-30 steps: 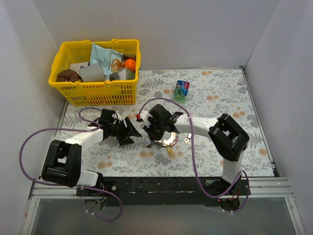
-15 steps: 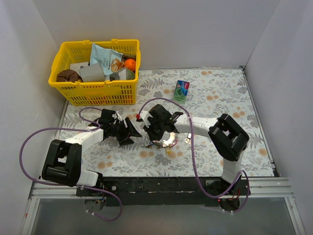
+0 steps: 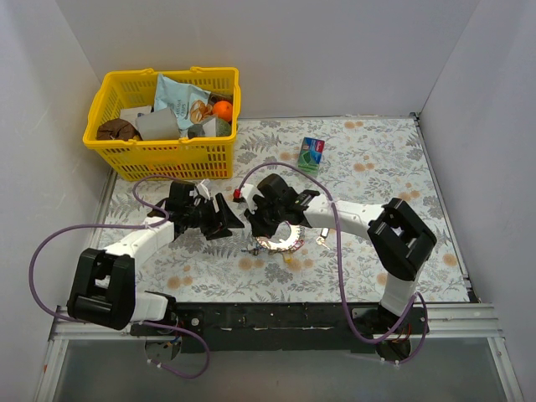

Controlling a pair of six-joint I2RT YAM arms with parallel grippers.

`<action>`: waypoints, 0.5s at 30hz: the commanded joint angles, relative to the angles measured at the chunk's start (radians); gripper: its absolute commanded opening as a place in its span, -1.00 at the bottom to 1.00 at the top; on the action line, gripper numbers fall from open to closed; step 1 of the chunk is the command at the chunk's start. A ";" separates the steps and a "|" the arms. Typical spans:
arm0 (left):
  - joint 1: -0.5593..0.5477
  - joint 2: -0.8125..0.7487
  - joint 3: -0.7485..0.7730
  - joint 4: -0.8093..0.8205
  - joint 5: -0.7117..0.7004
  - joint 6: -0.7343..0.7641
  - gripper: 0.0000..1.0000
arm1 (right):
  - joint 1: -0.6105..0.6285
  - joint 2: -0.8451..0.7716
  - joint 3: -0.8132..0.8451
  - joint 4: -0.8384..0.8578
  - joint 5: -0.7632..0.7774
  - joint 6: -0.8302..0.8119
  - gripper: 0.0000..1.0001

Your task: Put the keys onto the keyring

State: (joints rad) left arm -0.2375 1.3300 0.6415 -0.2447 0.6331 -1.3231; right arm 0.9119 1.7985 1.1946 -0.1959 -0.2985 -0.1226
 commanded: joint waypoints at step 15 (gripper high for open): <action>0.006 -0.052 0.007 0.030 0.030 0.022 0.20 | -0.007 -0.100 -0.078 0.001 0.007 -0.114 0.31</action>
State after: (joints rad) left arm -0.2375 1.3083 0.6479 -0.2264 0.6476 -1.3136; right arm 0.9108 1.7374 1.1172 -0.2058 -0.2825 -0.1951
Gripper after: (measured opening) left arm 0.602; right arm 0.665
